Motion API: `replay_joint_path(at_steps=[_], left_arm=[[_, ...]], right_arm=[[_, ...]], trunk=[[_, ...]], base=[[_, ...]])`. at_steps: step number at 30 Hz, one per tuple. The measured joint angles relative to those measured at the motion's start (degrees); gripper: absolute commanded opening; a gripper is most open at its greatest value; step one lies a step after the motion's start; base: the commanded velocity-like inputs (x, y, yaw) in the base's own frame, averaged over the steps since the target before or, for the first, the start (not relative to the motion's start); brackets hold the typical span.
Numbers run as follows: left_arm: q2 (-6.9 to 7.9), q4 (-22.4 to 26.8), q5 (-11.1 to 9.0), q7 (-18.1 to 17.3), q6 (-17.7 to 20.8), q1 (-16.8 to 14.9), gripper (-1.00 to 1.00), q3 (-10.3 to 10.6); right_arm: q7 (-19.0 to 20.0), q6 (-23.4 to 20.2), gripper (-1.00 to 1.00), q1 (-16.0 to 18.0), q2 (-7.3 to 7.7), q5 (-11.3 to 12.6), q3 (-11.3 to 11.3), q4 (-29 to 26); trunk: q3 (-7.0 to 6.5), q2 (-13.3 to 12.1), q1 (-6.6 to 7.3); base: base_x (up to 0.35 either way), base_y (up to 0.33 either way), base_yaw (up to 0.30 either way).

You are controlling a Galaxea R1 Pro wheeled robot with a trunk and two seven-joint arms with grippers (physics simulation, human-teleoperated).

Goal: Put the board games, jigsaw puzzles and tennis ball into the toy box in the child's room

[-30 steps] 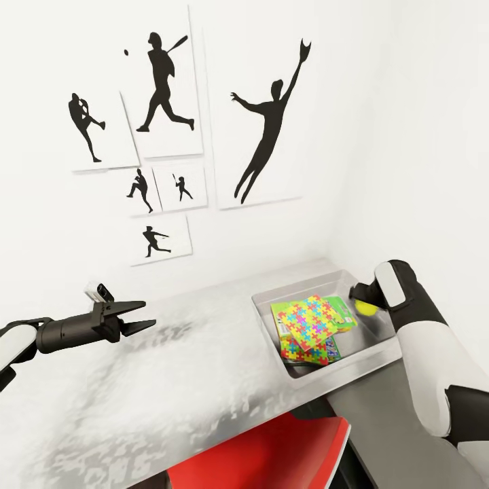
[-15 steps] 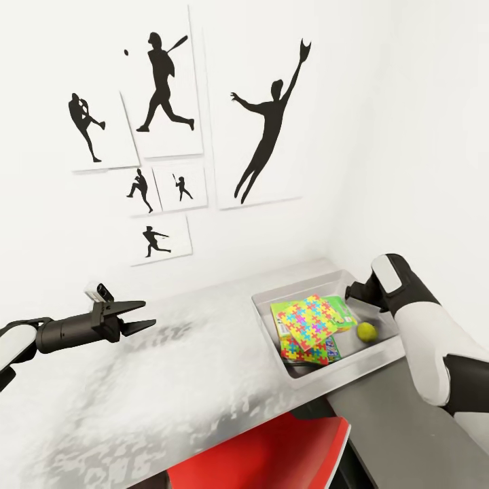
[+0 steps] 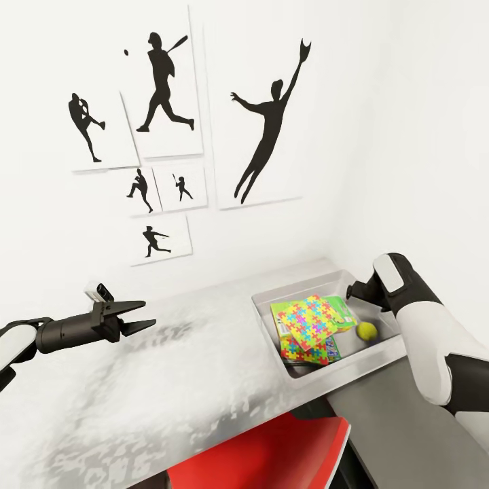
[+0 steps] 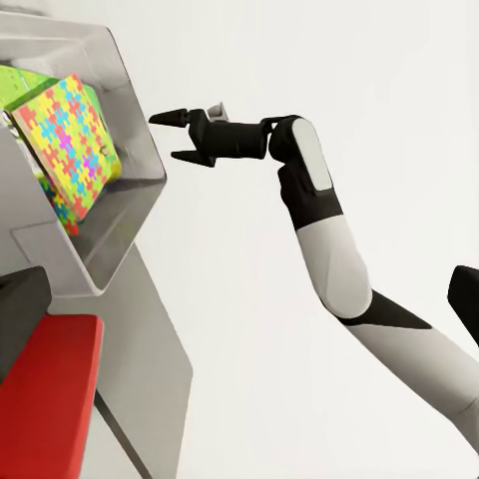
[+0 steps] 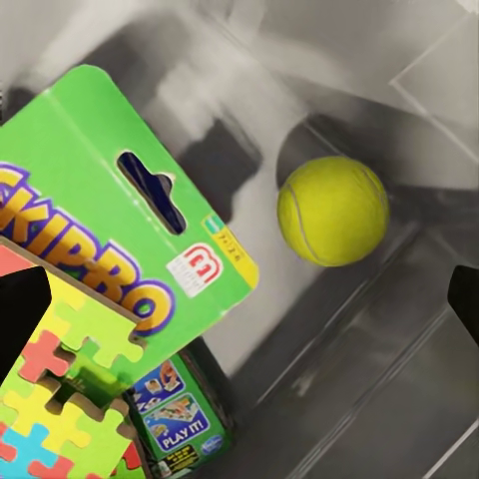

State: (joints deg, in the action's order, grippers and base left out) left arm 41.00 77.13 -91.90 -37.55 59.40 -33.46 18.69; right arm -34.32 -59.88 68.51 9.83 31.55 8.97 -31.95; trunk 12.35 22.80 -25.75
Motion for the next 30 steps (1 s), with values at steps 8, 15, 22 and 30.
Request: replay_joint_path(at_steps=[8, 15, 22, 30], left_arm=[[0.0, -0.08, 0.0, 0.0, 0.0, 0.0, 1.0, -0.04], [0.0, -0.18, -0.01, 0.0, 0.01, 0.0, 1.0, -0.04], [0.0, -0.26, -0.02, 0.0, 0.01, 0.0, 1.0, -0.04], [0.0, -0.26, -0.03, -0.01, 0.01, 0.0, 1.0, -0.04]], right_arm=[[0.05, 0.0, 1.0, -0.07, -0.13, 0.02, 0.01, -0.22], [0.09, 0.0, 1.0, -0.32, -0.03, 0.05, 1.29, -2.26], [0.19, 0.01, 1.0, -3.48, 0.05, 3.71, 5.08, -10.82], [0.2, 0.03, 1.0, -11.91, 0.24, 21.14, 5.34, -24.91]], trunk=[[0.0, 0.0, 0.0], [0.0, 0.01, -0.01], [-0.23, 0.01, -0.03], [-0.93, 0.01, -0.02]], base=[[0.0, 0.0, 0.0], [-0.039, 0.0, 0.0], [-0.212, 0.0, -0.027], [-0.238, 0.0, -0.032]])
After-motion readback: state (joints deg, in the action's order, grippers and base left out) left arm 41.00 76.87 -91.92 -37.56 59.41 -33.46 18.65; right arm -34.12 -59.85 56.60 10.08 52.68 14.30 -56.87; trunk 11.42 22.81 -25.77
